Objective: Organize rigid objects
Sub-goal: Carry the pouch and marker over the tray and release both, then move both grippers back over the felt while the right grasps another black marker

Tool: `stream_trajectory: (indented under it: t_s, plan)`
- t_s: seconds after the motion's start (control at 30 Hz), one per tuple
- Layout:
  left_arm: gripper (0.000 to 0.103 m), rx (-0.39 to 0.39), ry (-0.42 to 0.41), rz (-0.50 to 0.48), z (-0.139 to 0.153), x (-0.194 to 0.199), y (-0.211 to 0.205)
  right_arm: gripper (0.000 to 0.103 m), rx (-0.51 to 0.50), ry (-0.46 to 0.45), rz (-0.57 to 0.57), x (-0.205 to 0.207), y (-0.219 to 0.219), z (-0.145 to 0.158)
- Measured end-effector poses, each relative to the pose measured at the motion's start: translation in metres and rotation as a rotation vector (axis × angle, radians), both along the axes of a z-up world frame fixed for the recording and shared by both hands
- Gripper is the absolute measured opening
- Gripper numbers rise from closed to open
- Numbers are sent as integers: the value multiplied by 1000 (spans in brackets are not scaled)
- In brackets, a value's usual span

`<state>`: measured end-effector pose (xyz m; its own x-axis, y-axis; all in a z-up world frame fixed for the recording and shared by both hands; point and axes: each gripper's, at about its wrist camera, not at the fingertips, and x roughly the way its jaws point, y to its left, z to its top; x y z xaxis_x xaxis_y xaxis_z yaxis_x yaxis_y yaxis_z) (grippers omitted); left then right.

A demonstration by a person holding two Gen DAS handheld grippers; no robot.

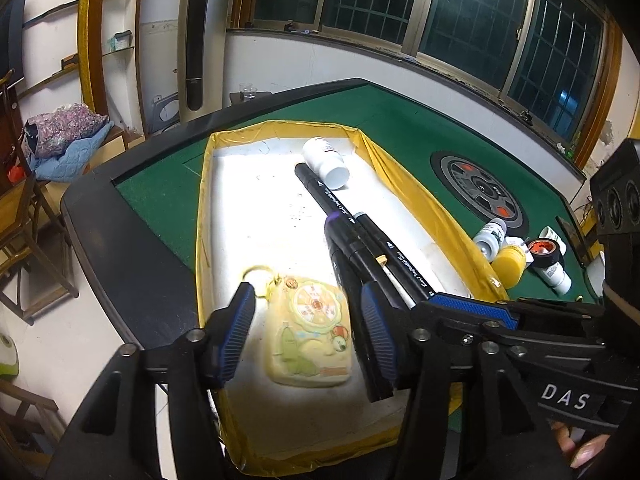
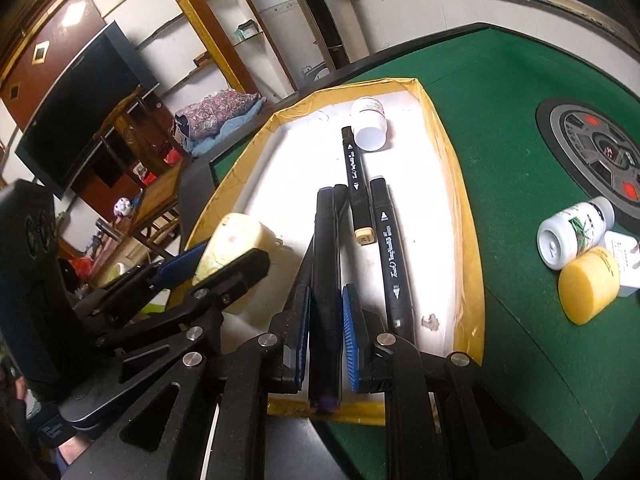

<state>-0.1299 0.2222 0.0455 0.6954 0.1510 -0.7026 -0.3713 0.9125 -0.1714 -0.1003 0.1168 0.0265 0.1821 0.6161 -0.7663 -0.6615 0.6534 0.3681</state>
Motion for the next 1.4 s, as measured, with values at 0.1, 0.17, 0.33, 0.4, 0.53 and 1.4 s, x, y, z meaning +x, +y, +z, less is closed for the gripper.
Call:
stream_trajectory:
  t_s: [0.1, 0.17, 0.33, 0.4, 0.53, 1.4]
  plan:
    - [60, 4, -8, 5, 5, -2, -3, 16, 24, 10, -12, 1, -9, 4]
    - [60, 7, -16, 6, 11, -4, -6, 17, 47, 16, -21, 1, -18, 9]
    - [60, 1, -55, -22, 27, -8, -22, 17, 101, 8, -61, -2, -59, 25]
    - [60, -1, -68, -50, 32, -6, -33, 17, 125, -1, -102, 0, -87, 34]
    - [60, 8, -78, -111, 37, 0, -59, 18, 159, -21, -201, 4, -146, 46]
    - [60, 106, 3, -464, 30, 49, -180, 13, -239, -106, -454, 22, -286, -16]
